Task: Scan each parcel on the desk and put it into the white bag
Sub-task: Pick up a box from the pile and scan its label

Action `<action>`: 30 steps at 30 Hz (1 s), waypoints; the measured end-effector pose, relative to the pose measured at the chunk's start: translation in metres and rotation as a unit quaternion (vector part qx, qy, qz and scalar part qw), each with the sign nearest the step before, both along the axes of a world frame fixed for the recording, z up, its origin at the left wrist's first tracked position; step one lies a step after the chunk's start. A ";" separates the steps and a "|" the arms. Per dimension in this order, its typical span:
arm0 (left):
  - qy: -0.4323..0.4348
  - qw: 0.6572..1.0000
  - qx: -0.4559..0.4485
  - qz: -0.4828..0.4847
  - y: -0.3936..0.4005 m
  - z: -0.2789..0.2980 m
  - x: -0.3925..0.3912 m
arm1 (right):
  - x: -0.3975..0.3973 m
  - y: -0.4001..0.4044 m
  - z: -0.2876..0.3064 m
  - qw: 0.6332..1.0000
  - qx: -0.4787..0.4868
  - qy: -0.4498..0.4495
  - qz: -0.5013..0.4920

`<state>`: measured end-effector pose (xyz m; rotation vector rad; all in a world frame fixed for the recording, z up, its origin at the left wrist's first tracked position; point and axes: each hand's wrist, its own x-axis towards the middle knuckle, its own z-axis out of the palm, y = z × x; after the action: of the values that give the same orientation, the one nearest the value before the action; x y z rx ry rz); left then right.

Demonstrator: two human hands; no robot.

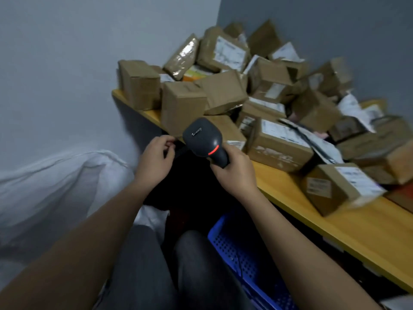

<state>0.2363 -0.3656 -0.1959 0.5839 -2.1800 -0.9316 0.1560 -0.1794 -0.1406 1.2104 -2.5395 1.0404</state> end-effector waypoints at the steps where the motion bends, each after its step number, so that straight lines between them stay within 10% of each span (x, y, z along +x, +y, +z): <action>1: 0.004 1.000 -0.003 -0.014 0.011 0.005 -0.005 | -0.001 0.012 0.006 1.000 -0.013 -0.006 -0.019; 20: -0.137 0.946 -0.077 -0.282 0.231 0.073 -0.121 | -0.052 0.236 0.073 0.938 -0.168 -0.102 -0.285; 30: -0.170 0.956 -0.089 -0.222 0.325 0.059 -0.139 | -0.068 0.303 0.055 0.917 -0.196 -0.144 -0.316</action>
<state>0.0974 -0.0403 -0.1365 0.1712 -2.7445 -0.8909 0.0879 0.1231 -0.0857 0.1127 -2.4495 1.5046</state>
